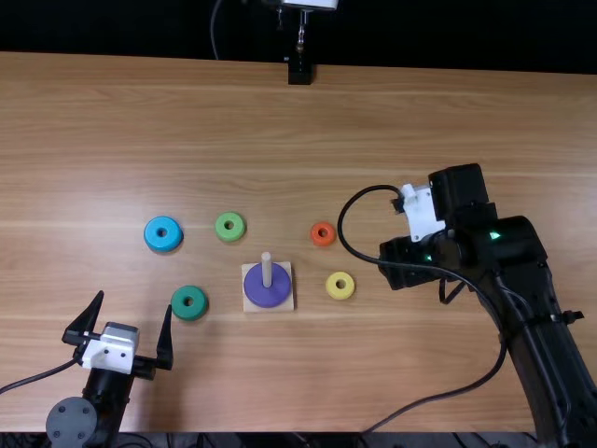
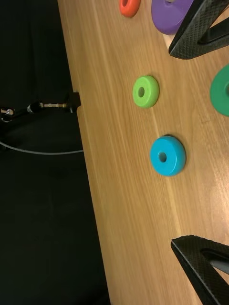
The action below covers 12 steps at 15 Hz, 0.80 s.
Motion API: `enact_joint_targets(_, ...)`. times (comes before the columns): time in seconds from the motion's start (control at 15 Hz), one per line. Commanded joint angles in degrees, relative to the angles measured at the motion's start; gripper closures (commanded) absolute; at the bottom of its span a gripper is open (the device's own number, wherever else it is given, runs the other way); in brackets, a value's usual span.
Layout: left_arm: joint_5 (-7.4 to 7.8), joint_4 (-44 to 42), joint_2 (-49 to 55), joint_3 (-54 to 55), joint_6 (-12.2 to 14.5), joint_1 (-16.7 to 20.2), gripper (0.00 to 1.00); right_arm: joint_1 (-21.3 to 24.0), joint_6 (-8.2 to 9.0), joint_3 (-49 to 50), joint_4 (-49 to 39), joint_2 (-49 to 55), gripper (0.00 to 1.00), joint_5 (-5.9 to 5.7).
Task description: Build the Hanoi tower: stack the rings onto the peg from bottom to top in this color order: purple, dark blue, light blue, dark green, light green, yellow, orange.
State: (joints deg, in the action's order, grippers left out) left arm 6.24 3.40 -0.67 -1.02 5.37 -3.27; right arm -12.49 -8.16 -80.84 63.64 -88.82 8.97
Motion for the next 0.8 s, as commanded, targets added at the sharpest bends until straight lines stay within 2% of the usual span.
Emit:
enact_joint_targets(0.0, 1.04, 0.61, 0.67, 1.02, 0.43, 0.02, 0.0, -2.19, -4.18, -6.09, 2.66, 0.75, 1.0, 0.63)
enact_joint_targets(0.13, 1.04, 0.61, 0.67, 1.02, 0.43, 0.02, 0.0, -5.09, -5.23, -11.36, 6.77, -1.18, 1.0, 0.41)
enact_joint_targets(0.27, 1.04, 0.61, 0.67, 1.02, 0.43, 0.02, 0.0, -8.08, -8.61, -17.07, 12.05, -4.79, 1.0, 0.41)
enact_joint_targets(0.4, 1.04, 0.61, 0.67, 1.02, 0.43, 0.02, 0.0, -10.89, -10.08, -20.59, 14.79, -7.86, 1.0, 0.31)
enact_joint_targets(0.73, 1.04, 0.61, 0.67, 1.02, 0.43, 0.02, 0.0, -16.34, -9.77, -29.11, 14.79, -14.19, 1.0, 0.63)
